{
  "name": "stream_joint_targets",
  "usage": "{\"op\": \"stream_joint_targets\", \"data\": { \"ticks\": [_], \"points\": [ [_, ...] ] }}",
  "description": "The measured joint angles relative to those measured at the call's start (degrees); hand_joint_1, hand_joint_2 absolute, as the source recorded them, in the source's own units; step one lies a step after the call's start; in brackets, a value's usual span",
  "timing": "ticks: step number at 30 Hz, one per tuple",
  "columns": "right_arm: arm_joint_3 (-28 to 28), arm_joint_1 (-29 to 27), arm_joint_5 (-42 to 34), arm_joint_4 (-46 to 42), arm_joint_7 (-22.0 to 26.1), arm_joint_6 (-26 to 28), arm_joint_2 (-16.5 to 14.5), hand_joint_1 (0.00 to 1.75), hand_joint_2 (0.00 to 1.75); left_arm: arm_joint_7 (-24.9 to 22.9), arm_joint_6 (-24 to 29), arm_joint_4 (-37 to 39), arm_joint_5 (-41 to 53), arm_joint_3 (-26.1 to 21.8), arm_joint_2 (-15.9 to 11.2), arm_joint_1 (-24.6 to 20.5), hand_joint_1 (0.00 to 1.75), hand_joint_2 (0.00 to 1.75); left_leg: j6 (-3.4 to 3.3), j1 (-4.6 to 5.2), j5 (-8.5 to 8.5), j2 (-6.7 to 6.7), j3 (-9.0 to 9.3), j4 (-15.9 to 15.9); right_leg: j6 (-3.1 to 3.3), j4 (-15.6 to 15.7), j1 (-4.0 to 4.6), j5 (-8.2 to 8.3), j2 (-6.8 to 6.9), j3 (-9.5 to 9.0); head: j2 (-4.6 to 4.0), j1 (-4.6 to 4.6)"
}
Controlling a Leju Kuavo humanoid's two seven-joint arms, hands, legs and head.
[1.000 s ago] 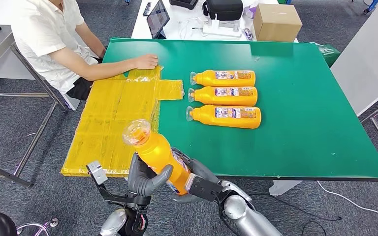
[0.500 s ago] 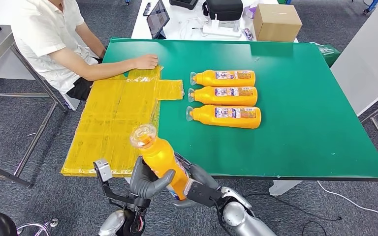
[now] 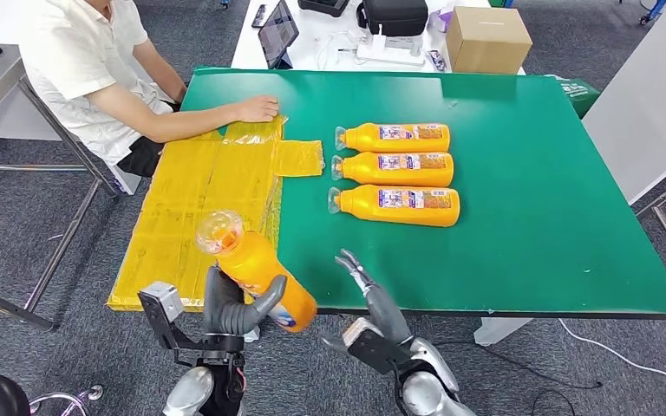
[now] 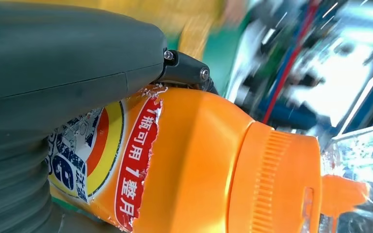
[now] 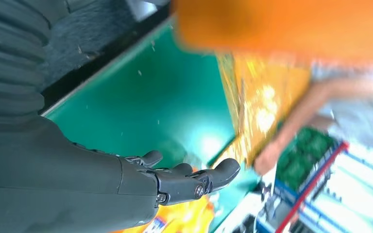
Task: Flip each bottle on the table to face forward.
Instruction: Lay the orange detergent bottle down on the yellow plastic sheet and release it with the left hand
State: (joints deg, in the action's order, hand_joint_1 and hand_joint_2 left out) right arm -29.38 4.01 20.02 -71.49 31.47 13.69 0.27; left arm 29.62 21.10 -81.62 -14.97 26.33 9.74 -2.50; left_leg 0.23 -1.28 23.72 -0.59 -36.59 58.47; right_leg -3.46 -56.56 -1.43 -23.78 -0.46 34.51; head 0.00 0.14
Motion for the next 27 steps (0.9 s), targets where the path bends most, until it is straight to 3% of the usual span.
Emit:
{"op": "stream_joint_targets", "data": {
  "ticks": [3, 5, 9, 22, 24, 27],
  "points": [
    [2.6, -2.8, -1.8, -3.8, 2.5, 3.8, -1.2, 0.0, 0.0, 2.6, 9.3, -0.3, 11.5, -0.2, -0.3, 0.0, 1.75, 1.75, 0.0, 0.0, 0.0, 0.0, -0.01, 0.0, 0.0, 0.0, 0.0, 0.0, 0.0, 0.0, 0.0, -0.01],
    [4.1, -4.3, -0.8, -6.8, 3.9, 8.4, -2.0, 0.0, 0.0, 3.1, 12.0, -0.5, 15.8, -0.4, -0.5, 0.0, 1.75, 1.75, 0.0, 0.0, 0.0, 0.01, -0.01, 0.0, 0.0, 0.0, 0.0, 0.0, -0.01, 0.01, 0.0, -0.02],
    [6.3, -6.0, -0.2, -11.2, 4.7, 12.6, -3.1, 0.0, 0.0, 2.8, 12.9, -0.7, 17.6, -0.5, -0.8, 0.0, 1.75, 1.75, 0.0, 0.0, 0.0, 0.03, -0.01, 0.0, 0.01, 0.0, 0.0, -0.01, -0.01, 0.02, 0.0, -0.01],
    [8.3, -7.3, -1.2, -14.5, 5.7, 13.6, -4.2, 0.0, 0.0, 1.9, 14.8, -1.0, 21.3, -0.7, -1.1, 0.0, 1.75, 1.75, 0.0, 0.0, 0.0, 0.02, -0.01, 0.0, 0.01, 0.0, 0.0, 0.0, -0.01, 0.04, 0.0, -0.01],
    [8.8, -7.5, -1.9, -15.0, 6.7, 14.1, -4.5, 0.0, 0.0, -0.7, 17.1, -0.7, 31.4, -1.3, -1.0, -0.4, 1.75, 1.75, 0.0, -0.01, 0.0, 0.02, -0.01, 0.0, 0.01, 0.0, 0.0, 0.0, -0.01, 0.05, 0.0, -0.01],
    [9.1, -7.4, -1.8, -15.5, 7.1, 13.0, -5.1, 0.0, 0.0, -8.8, 18.2, 2.6, 57.7, -3.4, -0.7, -3.1, 1.75, 1.75, -0.01, 0.0, -0.02, 0.0, -0.01, 0.0, 0.01, 0.0, 0.0, 0.0, 0.0, 0.04, 0.0, 0.0]
  ]
}}
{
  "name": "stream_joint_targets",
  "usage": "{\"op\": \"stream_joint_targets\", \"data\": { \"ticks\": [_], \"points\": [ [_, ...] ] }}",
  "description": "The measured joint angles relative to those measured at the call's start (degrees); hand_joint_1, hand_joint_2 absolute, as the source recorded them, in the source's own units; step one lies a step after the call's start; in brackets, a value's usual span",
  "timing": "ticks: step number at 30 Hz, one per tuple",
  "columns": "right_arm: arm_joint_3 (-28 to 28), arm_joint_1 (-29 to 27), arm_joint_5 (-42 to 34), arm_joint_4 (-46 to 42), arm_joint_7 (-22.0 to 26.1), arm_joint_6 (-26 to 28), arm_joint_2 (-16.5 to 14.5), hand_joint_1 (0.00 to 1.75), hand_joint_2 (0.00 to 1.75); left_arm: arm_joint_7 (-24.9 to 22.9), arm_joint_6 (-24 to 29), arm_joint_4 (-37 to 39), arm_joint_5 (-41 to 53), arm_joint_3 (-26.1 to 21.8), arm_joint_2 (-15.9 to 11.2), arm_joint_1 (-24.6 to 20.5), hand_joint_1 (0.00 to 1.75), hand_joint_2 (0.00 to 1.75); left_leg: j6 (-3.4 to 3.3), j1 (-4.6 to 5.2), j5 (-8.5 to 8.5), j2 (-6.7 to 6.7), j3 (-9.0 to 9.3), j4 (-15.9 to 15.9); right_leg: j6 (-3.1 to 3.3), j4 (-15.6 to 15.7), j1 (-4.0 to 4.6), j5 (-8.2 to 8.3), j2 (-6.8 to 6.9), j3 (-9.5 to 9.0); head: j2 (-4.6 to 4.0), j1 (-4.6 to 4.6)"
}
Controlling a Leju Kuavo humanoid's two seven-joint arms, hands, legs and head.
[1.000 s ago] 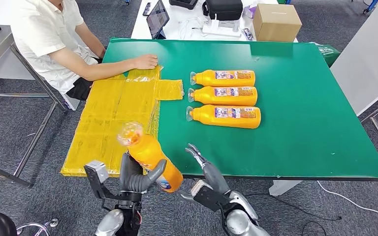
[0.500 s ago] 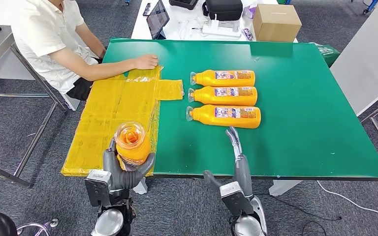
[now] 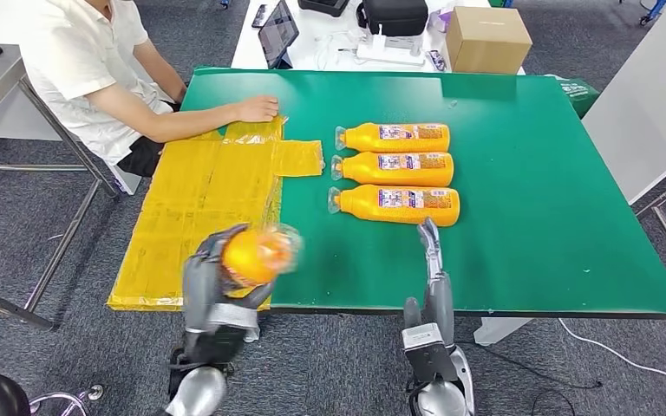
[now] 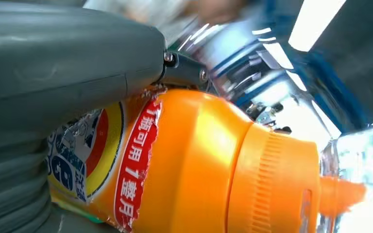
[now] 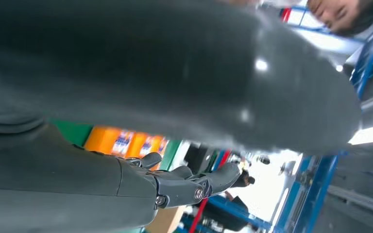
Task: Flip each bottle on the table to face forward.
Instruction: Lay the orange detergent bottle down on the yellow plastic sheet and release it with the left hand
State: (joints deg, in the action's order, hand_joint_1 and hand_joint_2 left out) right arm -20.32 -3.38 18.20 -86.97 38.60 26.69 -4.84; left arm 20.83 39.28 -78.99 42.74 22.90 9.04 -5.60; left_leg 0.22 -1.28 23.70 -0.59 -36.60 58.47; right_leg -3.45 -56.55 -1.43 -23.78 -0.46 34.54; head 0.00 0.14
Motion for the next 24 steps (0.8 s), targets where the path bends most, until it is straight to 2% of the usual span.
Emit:
{"op": "stream_joint_targets", "data": {
  "ticks": [2, 3, 6, 8, 11, 15, 24],
  "points": [
    [0.1, 0.5, -0.1, 0.0, 0.0, -1.5, -0.6, 0.0, 0.0, -6.7, -1.4, 4.8, 13.5, -0.6, -0.1, -3.6, 1.75, 1.75, -0.01, 0.0, -0.04, -0.01, 0.0, 0.0, 0.01, 0.0, 0.0, 0.03, 0.0, -0.01, 0.0, 0.0],
    [0.1, 0.9, -0.2, 0.1, 0.0, -2.4, -0.9, 0.0, 0.0, -9.7, -2.7, 7.7, 16.5, -0.6, -0.1, -5.8, 1.75, 1.75, -0.01, 0.0, -0.07, -0.01, 0.0, 0.0, 0.02, 0.0, 0.0, 0.06, 0.0, 0.0, 0.0, 0.0],
    [0.1, 2.1, -0.9, 0.9, 0.0, -4.8, -1.9, 0.0, 0.0, -17.2, -5.7, 17.9, 19.1, -0.6, -0.2, -13.3, 1.75, 1.75, 0.03, -0.01, -0.19, 0.01, 0.01, 0.0, 0.1, 0.0, 0.02, 0.22, -0.01, 0.03, 0.0, 0.0],
    [0.1, 2.8, -1.2, 1.7, 0.0, -6.0, -2.4, 0.0, 0.0, -19.9, -7.2, 24.8, 21.0, -0.6, -0.4, -18.0, 1.75, 1.75, 0.03, -0.02, -0.23, 0.02, 0.01, 0.0, 0.11, 0.0, 0.03, 0.26, -0.01, 0.03, 0.0, -0.01],
    [0.2, 3.6, -1.8, 3.1, 0.1, -7.2, -3.0, 0.0, 0.0, -20.6, -10.7, 33.4, 20.9, -0.6, -0.5, -23.3, 1.75, 1.75, 0.02, -0.02, -0.26, 0.02, 0.0, 0.0, 0.1, 0.0, 0.02, 0.26, -0.01, 0.02, 0.0, -0.01],
    [0.5, 4.3, -2.3, 4.9, 0.4, -8.1, -3.5, 0.0, 0.0, -19.7, -13.8, 41.7, 18.2, -1.3, -0.5, -27.9, 1.75, 1.75, 0.02, -0.01, -0.25, 0.01, -0.06, 0.0, 0.09, 0.0, 0.02, 0.25, -0.01, 0.05, 0.0, 0.0],
    [1.1, 5.2, -3.0, 7.3, 0.7, -9.2, -4.1, 0.0, 0.0, -17.9, -18.5, 48.9, 14.7, -3.3, -0.5, -33.1, 1.75, 1.75, 0.03, -0.02, -0.23, 0.01, -0.08, 0.0, 0.09, 0.0, 0.02, 0.23, -0.01, 0.07, 0.0, 0.0]
  ]
}}
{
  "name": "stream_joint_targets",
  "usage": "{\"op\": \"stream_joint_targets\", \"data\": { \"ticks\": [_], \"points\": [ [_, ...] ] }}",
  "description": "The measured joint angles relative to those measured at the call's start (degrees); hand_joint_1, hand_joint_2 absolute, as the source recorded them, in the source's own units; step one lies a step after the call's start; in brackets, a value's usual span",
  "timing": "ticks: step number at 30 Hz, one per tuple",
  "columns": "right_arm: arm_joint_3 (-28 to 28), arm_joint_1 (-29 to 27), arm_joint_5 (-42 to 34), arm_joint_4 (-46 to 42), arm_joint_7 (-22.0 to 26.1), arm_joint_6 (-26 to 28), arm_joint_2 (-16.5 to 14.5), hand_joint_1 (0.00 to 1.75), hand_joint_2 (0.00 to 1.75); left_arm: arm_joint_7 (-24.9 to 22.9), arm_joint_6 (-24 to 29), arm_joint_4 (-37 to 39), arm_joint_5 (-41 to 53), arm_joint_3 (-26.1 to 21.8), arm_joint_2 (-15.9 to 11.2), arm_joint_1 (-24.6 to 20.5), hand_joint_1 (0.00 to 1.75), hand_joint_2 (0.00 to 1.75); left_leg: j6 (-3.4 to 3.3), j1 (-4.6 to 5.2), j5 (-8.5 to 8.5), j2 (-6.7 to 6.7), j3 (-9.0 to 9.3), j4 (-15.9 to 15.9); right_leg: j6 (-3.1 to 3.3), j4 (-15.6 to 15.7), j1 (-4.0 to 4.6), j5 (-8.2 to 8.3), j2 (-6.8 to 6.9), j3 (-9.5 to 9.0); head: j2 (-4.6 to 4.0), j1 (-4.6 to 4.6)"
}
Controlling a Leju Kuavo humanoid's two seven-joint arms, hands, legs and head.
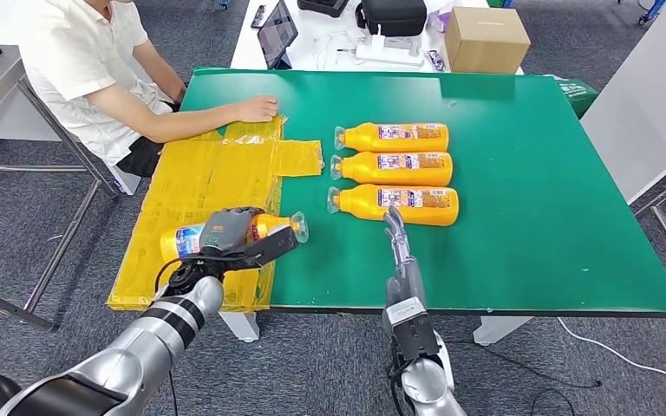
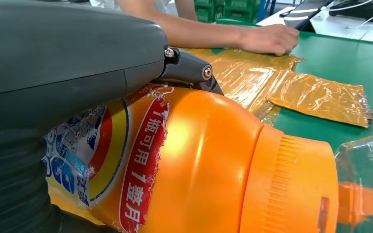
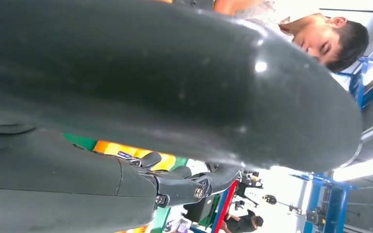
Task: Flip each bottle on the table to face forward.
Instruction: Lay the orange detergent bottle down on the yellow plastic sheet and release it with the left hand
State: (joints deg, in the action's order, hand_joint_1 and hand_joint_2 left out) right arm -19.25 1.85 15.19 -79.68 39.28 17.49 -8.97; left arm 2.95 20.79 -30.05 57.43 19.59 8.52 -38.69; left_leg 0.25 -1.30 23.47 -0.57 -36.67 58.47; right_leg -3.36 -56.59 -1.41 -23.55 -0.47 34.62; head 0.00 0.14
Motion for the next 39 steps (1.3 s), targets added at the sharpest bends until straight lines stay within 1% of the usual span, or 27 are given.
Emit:
{"op": "stream_joint_targets", "data": {
  "ticks": [4, 7, 8, 9, 10, 11, 13, 14, 15, 16, 22, 27, 33, 35, 37, 39],
  "points": [
    [0.1, 0.2, 0.0, 0.6, 0.0, 0.0, -0.1, 0.0, 0.0, 0.1, -0.2, 1.1, -0.1, -0.3, 0.0, -0.7, 1.73, 1.75, 0.0, 0.0, -0.01, 0.0, 0.01, 0.0, 0.0, 0.0, 0.0, 0.0, 0.0, -0.01, 0.0, 0.01],
    [0.1, 0.3, -0.4, 1.0, 0.1, -0.5, -0.2, 0.0, 0.0, 0.0, -1.2, 1.8, 1.0, -0.3, 0.1, -1.0, 1.53, 1.75, 0.0, 0.0, -0.01, 0.0, 0.02, 0.0, 0.0, 0.0, 0.0, 0.01, 0.0, -0.01, 0.0, 0.0],
    [0.1, 0.3, -0.8, 1.1, 0.1, -0.9, -0.2, 0.0, 0.0, -0.2, -2.3, 2.1, 1.8, -0.1, 0.1, -1.3, 1.47, 1.75, 0.0, 0.0, -0.01, 0.0, 0.02, 0.0, 0.0, 0.0, 0.0, 0.01, 0.0, -0.01, 0.0, -0.01],
    [0.1, 0.4, -1.3, 1.2, 0.2, -1.4, -0.2, 0.0, 0.0, -0.4, -4.0, 2.6, 2.5, 0.1, 0.1, -1.7, 1.47, 1.75, 0.0, 0.0, -0.01, 0.0, 0.02, 0.0, 0.0, 0.0, 0.0, 0.01, 0.0, -0.01, 0.0, 0.0],
    [0.1, 0.5, -1.8, 1.3, 0.2, -2.0, -0.2, 0.0, 0.0, -0.5, -6.3, 3.1, 2.7, 0.3, 0.1, -2.2, 1.37, 1.75, 0.0, 0.0, -0.01, 0.0, 0.02, 0.0, 0.0, 0.0, 0.0, 0.01, 0.0, -0.01, 0.0, -0.01],
    [0.1, 0.6, -2.2, 1.5, 0.2, -2.5, -0.2, 0.0, 0.0, -0.6, -8.9, 3.6, 2.7, 0.5, 0.1, -2.8, 1.12, 1.75, 0.0, 0.0, -0.01, 0.0, 0.02, 0.0, 0.0, 0.0, 0.0, 0.01, 0.0, -0.02, 0.0, -0.01],
    [0.1, 0.9, -2.9, 1.8, 0.2, -3.2, -0.2, 0.0, 0.0, -0.7, -13.8, 4.6, 2.0, 0.8, 0.1, -4.2, 0.42, 1.75, 0.0, 0.0, -0.01, 0.0, 0.02, 0.0, 0.0, 0.0, 0.0, 0.0, 0.0, -0.03, 0.0, -0.01],
    [0.1, 1.0, -3.0, 1.9, 0.2, -3.5, -0.3, 0.0, 0.0, -0.7, -15.5, 5.0, 1.8, 0.9, 0.1, -4.8, 0.15, 1.75, 0.0, 0.0, -0.01, 0.0, 0.02, 0.0, 0.0, 0.0, 0.0, 0.0, 0.0, -0.03, 0.0, -0.01],
    [0.1, 1.1, -3.2, 2.1, 0.2, -3.6, -0.3, 0.0, 0.0, -0.7, -16.8, 5.4, 1.5, 1.0, 0.0, -5.3, 0.03, 1.75, 0.0, 0.0, -0.01, -0.01, 0.02, 0.0, 0.0, 0.0, 0.0, 0.0, 0.0, -0.03, 0.0, -0.01],
    [0.1, 1.2, -3.2, 2.3, 0.2, -3.7, -0.3, 0.0, 0.0, -0.6, -17.7, 5.8, 1.4, 1.1, 0.0, -5.6, 0.0, 1.75, 0.0, 0.0, -0.01, 0.0, 0.02, 0.0, 0.0, 0.0, 0.0, 0.0, 0.0, -0.03, 0.0, -0.01],
    [0.3, 1.2, -3.8, 3.2, 0.2, -3.9, -0.2, 0.0, 0.0, 0.9, -21.1, 7.0, 2.6, 2.9, -0.4, -6.8, 0.0, 1.75, 0.0, 0.0, -0.01, 0.0, 0.02, 0.0, 0.0, 0.0, 0.0, 0.01, 0.0, -0.02, 0.0, -0.01],
    [0.5, 1.3, -3.9, 3.8, 0.3, -4.2, -0.2, 0.0, 0.0, 2.1, -22.3, 7.0, 3.0, 4.9, -0.1, -7.2, 0.0, 1.75, 0.0, 0.0, -0.01, -0.01, 0.02, 0.0, 0.0, 0.0, 0.0, 0.01, 0.0, -0.02, 0.0, 0.01],
    [0.6, 1.3, -3.9, 3.9, 0.3, -4.2, -0.2, 0.0, 0.0, 2.0, -22.6, 7.0, 2.9, 5.1, 0.0, -7.2, 0.0, 1.75, 0.0, 0.0, -0.01, -0.01, 0.02, 0.0, 0.0, 0.0, 0.0, 0.01, 0.0, -0.02, 0.0, 0.01],
    [0.8, 1.3, -3.9, 4.2, 0.4, -4.2, -0.2, 0.0, 0.0, 1.4, -22.0, 7.1, 2.6, 5.9, 0.3, -7.3, 0.0, 1.75, 0.0, 0.0, -0.01, -0.01, 0.01, 0.0, 0.0, 0.0, 0.0, 0.01, 0.0, -0.02, 0.0, 0.0],
    [1.5, 1.3, -3.7, 5.0, 0.4, -4.0, -0.2, 0.0, 0.0, 3.3, -20.8, 6.8, -0.6, 6.7, 0.7, -7.2, 0.0, 1.75, 0.0, 0.0, -0.01, -0.01, 0.01, 0.0, 0.0, 0.0, 0.0, 0.01, 0.0, -0.01, 0.0, -0.01],
    [2.1, 1.1, -3.2, 5.4, 0.5, -3.7, -0.1, 0.0, 0.0, 6.8, -20.0, 5.9, -4.4, 6.9, 0.9, -6.8, 0.0, 1.75, 0.0, 0.0, -0.01, 0.0, 0.01, 0.0, 0.0, 0.0, 0.0, 0.01, 0.0, -0.01, 0.0, -0.01]
  ]
}}
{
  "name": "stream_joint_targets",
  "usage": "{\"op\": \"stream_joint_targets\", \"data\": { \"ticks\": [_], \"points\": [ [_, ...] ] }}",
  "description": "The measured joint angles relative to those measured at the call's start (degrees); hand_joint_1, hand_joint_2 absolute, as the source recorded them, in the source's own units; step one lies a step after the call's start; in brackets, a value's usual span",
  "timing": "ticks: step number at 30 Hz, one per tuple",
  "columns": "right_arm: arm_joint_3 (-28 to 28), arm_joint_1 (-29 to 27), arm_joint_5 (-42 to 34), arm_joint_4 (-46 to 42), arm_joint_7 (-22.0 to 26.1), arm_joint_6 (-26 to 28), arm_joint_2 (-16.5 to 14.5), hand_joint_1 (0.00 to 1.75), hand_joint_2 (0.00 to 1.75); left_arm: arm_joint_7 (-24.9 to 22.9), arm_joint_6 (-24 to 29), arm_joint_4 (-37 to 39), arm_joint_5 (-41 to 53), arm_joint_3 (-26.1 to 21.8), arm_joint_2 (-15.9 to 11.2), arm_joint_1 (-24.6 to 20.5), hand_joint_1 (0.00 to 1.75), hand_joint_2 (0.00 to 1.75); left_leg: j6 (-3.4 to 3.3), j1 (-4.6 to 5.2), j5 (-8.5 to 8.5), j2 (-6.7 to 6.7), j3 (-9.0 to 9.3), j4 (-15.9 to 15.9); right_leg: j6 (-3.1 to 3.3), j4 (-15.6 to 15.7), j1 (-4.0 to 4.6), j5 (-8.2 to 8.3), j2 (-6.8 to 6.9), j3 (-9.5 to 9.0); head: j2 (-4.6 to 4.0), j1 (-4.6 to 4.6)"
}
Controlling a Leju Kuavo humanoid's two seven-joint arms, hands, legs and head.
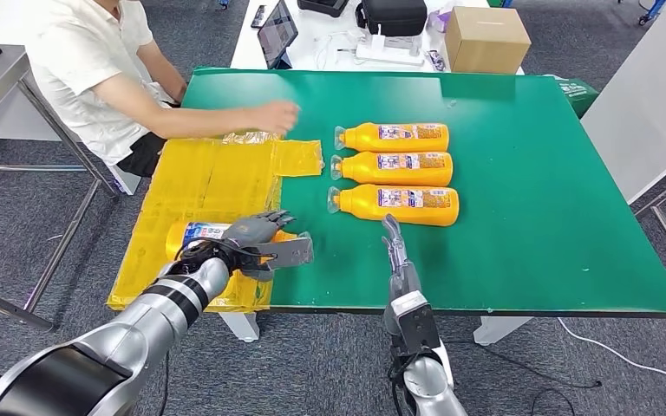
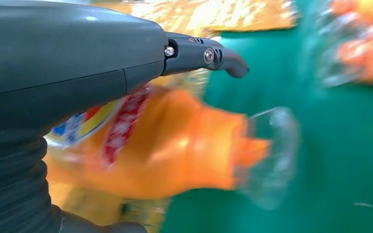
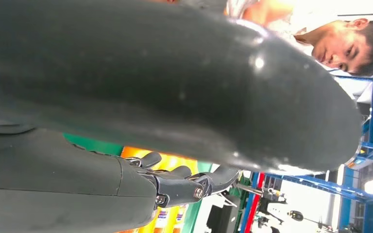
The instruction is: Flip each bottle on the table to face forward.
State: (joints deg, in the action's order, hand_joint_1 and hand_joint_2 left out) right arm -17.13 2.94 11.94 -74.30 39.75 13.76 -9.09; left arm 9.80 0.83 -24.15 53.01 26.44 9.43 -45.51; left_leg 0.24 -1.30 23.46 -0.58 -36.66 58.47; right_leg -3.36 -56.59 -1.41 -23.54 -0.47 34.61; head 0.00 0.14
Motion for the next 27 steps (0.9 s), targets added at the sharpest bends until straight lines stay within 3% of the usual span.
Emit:
{"op": "stream_joint_targets", "data": {
  "ticks": [6, 12, 15, 19, 23, 27],
  "points": [
    [0.6, -0.7, 0.5, 0.1, 0.1, 0.9, 0.1, 0.0, 0.0, 4.1, 7.7, -7.3, -5.2, -0.1, 0.0, 2.8, 0.0, 1.75, 0.0, 0.0, 0.01, -0.01, -0.01, 0.0, 0.0, 0.0, 0.0, 0.0, 0.0, 0.0, 0.0, 0.01],
    [1.1, -2.3, 2.2, 0.1, 0.1, 3.3, 0.1, 0.0, 0.0, 3.6, 21.3, -21.3, -5.2, 1.0, -0.4, 10.2, 0.0, 1.75, 0.01, 0.0, 0.02, 0.0, -0.02, 0.0, 0.0, 0.0, 0.0, -0.01, 0.0, 0.01, 0.0, 0.01],
    [1.1, -2.9, 3.5, -0.2, 0.1, 5.0, 0.2, 0.0, 0.0, 3.3, 23.1, -27.2, -5.7, 2.3, -0.8, 13.5, 0.0, 1.75, 0.02, 0.0, 0.04, 0.0, -0.03, 0.0, 0.0, 0.0, 0.0, -0.02, 0.0, 0.02, 0.0, 0.0],
    [1.2, -3.5, 10.9, -0.5, 0.1, 11.7, 1.2, 0.0, 0.0, 7.5, 23.5, -35.3, -12.7, 4.3, -1.1, 19.0, 0.0, 1.75, 0.01, 0.01, 0.06, 0.0, -0.03, 0.0, 0.0, 0.0, -0.01, -0.03, 0.0, 0.02, 0.0, -0.01],
    [1.2, -3.6, 15.4, -0.5, -0.3, 15.4, 2.8, 0.0, 1.75, 9.1, 23.7, -40.9, -15.9, 6.1, -1.3, 23.1, 0.0, 1.75, 0.0, 0.02, 0.07, 0.0, -0.04, 0.0, 0.0, 0.0, -0.01, -0.03, 0.0, 0.03, 0.0, 0.01],
    [1.7, -2.6, 30.6, 0.8, -5.0, 23.4, 5.3, 0.0, 1.75, 13.4, 21.7, -44.5, -25.2, 6.5, -0.9, 26.2, 0.0, 1.75, 0.0, 0.02, 0.07, 0.0, -0.03, 0.0, 0.0, 0.0, -0.01, -0.03, 0.0, 0.02, 0.0, -0.01]
  ]
}}
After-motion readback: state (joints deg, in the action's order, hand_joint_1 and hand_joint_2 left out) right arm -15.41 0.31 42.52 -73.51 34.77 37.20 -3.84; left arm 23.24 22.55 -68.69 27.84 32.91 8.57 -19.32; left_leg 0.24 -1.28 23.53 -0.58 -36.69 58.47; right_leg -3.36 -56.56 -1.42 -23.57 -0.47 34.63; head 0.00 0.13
